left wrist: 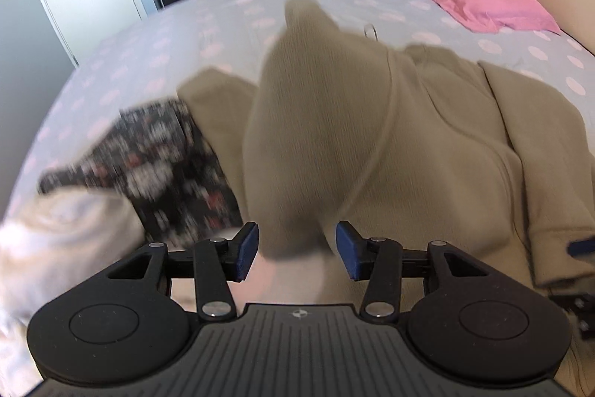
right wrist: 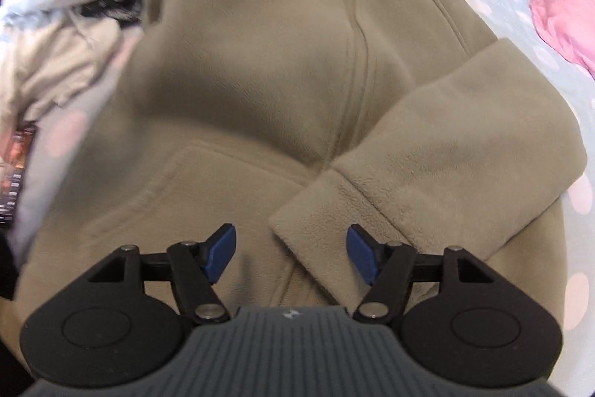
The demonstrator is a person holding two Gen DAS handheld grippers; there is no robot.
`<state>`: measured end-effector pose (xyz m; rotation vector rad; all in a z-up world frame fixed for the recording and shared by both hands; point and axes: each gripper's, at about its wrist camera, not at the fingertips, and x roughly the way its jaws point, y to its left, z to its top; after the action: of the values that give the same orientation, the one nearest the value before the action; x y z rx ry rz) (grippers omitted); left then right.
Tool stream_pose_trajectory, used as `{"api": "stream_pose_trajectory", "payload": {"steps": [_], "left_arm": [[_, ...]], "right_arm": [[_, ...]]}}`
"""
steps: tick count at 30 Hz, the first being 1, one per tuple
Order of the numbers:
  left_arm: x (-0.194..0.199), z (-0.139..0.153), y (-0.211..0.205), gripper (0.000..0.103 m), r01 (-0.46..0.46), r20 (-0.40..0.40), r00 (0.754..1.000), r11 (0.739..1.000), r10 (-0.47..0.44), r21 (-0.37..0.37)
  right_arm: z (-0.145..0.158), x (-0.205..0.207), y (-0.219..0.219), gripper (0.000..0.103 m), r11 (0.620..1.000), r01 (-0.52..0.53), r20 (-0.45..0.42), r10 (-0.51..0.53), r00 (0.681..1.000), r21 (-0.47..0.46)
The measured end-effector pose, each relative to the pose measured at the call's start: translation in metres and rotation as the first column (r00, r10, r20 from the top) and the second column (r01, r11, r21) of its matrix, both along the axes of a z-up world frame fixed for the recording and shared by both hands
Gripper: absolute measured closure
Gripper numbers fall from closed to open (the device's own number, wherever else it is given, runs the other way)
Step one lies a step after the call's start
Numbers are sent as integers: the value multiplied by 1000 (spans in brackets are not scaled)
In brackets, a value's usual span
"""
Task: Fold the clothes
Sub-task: 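Grasp the sleeve cuff with the right gripper and lift it toward the pillow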
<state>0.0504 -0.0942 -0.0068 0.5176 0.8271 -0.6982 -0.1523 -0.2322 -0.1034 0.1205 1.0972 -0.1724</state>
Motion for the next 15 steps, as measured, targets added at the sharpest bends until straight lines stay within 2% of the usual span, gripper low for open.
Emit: {"api": "stream_pose_trajectory", "payload": {"steps": [4, 6, 8, 9, 10, 11, 13, 15], "left_arm": [[-4, -16, 5, 59, -5, -23, 1000, 999, 6, 35], [-5, -17, 7, 59, -1, -16, 1000, 999, 1, 40], [-3, -16, 9, 59, -8, -15, 1000, 999, 8, 33], [-2, -16, 10, 59, -15, -17, 1000, 1000, 15, 28], [-1, -15, 11, 59, -22, -20, 1000, 999, 23, 23], [0, -15, 12, 59, -29, -23, 999, 999, 30, 21], [2, -16, 14, 59, -42, -27, 999, 999, 43, 23], [4, -18, 16, 59, -55, -28, 998, 998, 55, 31]], "right_arm": [[-21, 4, -5, 33, 999, 51, 1, -51, 999, 3], [-30, 6, 0, 29, 999, 31, 4, -31, 1000, -27], [-34, 7, 9, 30, 996, -9, 4, 9, 1000, -84], [-33, 6, 11, 34, 995, -15, 4, 15, 1000, -97], [-29, 5, 8, 51, 995, -10, 3, 10, 1000, -100], [-23, 3, 2, 58, 997, 5, 5, -5, 1000, -77], [-7, -3, -15, 91, 998, 51, 8, -51, 999, -24], [14, -10, -34, 92, 995, 96, 14, -96, 995, 13]]}}
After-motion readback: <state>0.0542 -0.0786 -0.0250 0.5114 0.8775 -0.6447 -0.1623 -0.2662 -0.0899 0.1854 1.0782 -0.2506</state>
